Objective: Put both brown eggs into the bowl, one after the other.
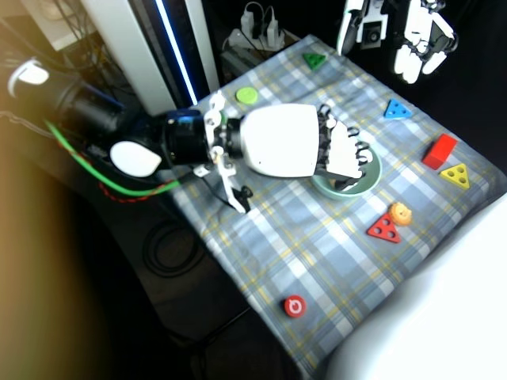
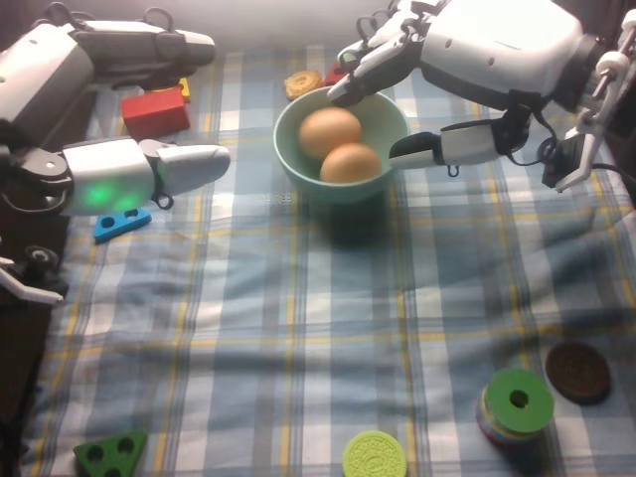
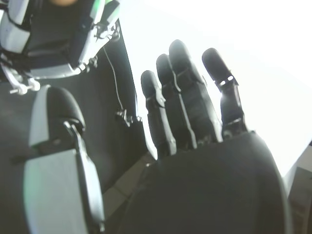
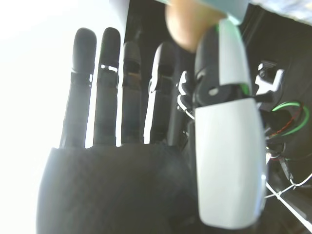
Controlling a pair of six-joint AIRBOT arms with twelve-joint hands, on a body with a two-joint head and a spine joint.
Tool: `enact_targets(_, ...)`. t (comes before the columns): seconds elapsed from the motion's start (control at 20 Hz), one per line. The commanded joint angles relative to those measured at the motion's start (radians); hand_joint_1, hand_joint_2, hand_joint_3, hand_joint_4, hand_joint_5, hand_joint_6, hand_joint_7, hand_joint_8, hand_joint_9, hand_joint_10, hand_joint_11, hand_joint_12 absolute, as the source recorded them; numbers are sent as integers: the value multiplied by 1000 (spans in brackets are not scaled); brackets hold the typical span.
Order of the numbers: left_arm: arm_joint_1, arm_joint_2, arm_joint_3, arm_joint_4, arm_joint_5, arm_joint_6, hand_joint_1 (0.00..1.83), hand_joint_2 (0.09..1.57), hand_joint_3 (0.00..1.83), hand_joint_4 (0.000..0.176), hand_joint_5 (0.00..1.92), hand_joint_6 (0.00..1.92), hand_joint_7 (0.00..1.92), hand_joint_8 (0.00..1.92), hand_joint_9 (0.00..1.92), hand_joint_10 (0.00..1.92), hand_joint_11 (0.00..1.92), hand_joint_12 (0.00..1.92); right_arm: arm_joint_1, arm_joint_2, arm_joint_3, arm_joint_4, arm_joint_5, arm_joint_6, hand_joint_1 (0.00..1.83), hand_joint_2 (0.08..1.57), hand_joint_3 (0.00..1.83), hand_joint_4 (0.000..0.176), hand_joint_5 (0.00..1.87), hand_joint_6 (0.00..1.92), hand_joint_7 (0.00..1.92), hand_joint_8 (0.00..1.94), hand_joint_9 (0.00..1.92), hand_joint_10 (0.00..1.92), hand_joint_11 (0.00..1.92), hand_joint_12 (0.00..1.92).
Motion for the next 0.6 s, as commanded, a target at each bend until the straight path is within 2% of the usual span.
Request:
enact_targets(0.0, -2, 4, -4, 26, -130, -14, 904, 950, 3, 22, 700, 2, 695, 5, 676, 15, 0, 1315, 0, 8, -8, 31, 116, 0, 1044, 1036, 1, 54, 804, 4, 677, 7, 562, 632, 401, 1362)
enact_targets(0.05, 0, 4, -8, 27, -135, -14, 884, 953, 3, 26, 695, 0, 698, 6, 684, 17, 0, 1319, 0, 18, -15, 32, 121, 0, 1036, 1050, 2, 14, 814, 5, 693, 9, 535, 621, 388, 1329)
enact_targets(0.1, 3, 9, -14, 34, -150, -17, 905, 943, 0, 20, 696, 1, 701, 6, 670, 11, 0, 1319, -10, 43, -31, 47, 151, 0, 1031, 1068, 0, 0, 783, 1, 694, 5, 525, 573, 345, 1286)
enact_targets(0.15, 7, 16, -21, 44, -168, -30, 907, 942, 0, 16, 687, 3, 705, 6, 667, 9, 0, 1346, -29, 65, -46, 75, 193, 0, 1043, 1065, 0, 0, 770, 0, 711, 9, 530, 595, 336, 1312)
enact_targets(0.25, 20, 30, -23, 77, -216, -110, 861, 971, 4, 39, 590, 0, 662, 1, 610, 0, 0, 1350, -69, 115, -80, 131, 294, 0, 1001, 1078, 0, 0, 700, 0, 631, 0, 523, 324, 270, 1172)
enact_targets(0.35, 45, 47, -18, 124, -306, -258, 910, 962, 0, 29, 481, 0, 625, 3, 640, 15, 29, 1452, -144, 178, -134, 215, 464, 0, 869, 1094, 0, 0, 591, 0, 576, 0, 562, 113, 340, 833)
enact_targets(0.4, 58, 52, -15, 143, -345, -317, 877, 980, 2, 13, 425, 0, 560, 0, 580, 5, 40, 1291, -183, 204, -160, 250, 544, 0, 837, 1135, 0, 0, 541, 0, 579, 0, 593, 58, 365, 748)
enact_targets(0.45, 73, 54, -8, 160, -379, -380, 858, 985, 2, 10, 400, 1, 535, 1, 538, 5, 15, 1155, -227, 228, -187, 284, 624, -1, 823, 1175, 0, 0, 509, 0, 578, 0, 610, 26, 368, 712)
enact_targets(0.5, 93, 53, 4, 174, -420, -470, 973, 978, 0, 0, 309, 3, 510, 1, 475, 3, 2, 933, -290, 249, -220, 329, 717, -1, 879, 1209, 0, 0, 510, 0, 599, 0, 651, 10, 432, 598)
enact_targets(0.55, 113, 48, 19, 184, -455, -555, 945, 989, 3, 0, 252, 4, 496, 2, 409, 7, 0, 727, -344, 259, -246, 364, 798, -1, 949, 1221, 1, 0, 483, 0, 587, 1, 655, 4, 451, 572)
